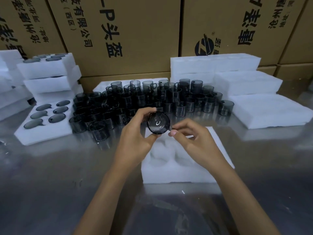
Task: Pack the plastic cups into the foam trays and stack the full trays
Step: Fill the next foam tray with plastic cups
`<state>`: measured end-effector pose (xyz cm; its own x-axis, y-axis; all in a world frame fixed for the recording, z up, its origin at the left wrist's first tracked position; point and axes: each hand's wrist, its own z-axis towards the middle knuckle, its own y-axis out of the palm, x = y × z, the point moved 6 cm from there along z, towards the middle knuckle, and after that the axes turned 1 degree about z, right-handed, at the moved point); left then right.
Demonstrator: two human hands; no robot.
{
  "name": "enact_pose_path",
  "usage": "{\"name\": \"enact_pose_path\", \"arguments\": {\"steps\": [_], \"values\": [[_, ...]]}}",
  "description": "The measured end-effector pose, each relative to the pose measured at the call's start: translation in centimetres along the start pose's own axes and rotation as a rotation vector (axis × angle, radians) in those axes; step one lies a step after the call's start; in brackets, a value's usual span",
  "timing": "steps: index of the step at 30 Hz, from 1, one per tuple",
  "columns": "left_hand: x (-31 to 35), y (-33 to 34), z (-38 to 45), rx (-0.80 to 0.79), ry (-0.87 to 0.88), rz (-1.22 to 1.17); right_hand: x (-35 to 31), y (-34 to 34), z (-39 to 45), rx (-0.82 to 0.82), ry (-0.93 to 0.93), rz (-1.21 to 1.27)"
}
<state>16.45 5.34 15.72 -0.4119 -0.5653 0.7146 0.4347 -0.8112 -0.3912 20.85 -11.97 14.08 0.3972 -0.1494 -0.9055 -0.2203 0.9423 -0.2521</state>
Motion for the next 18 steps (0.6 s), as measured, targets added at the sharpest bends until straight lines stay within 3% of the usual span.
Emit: {"name": "enact_pose_path", "arguments": {"steps": [7,18], "values": [[0.6,-0.1,-0.3,0.016,0.090,0.226,0.4,0.0,-0.2,0.082,-0.045,-0.082],[-4.3,1.4,-0.7,-0.239,-0.284,-0.019,1.0,0.8,-0.8,0.001,-0.030,-0.310]]}}
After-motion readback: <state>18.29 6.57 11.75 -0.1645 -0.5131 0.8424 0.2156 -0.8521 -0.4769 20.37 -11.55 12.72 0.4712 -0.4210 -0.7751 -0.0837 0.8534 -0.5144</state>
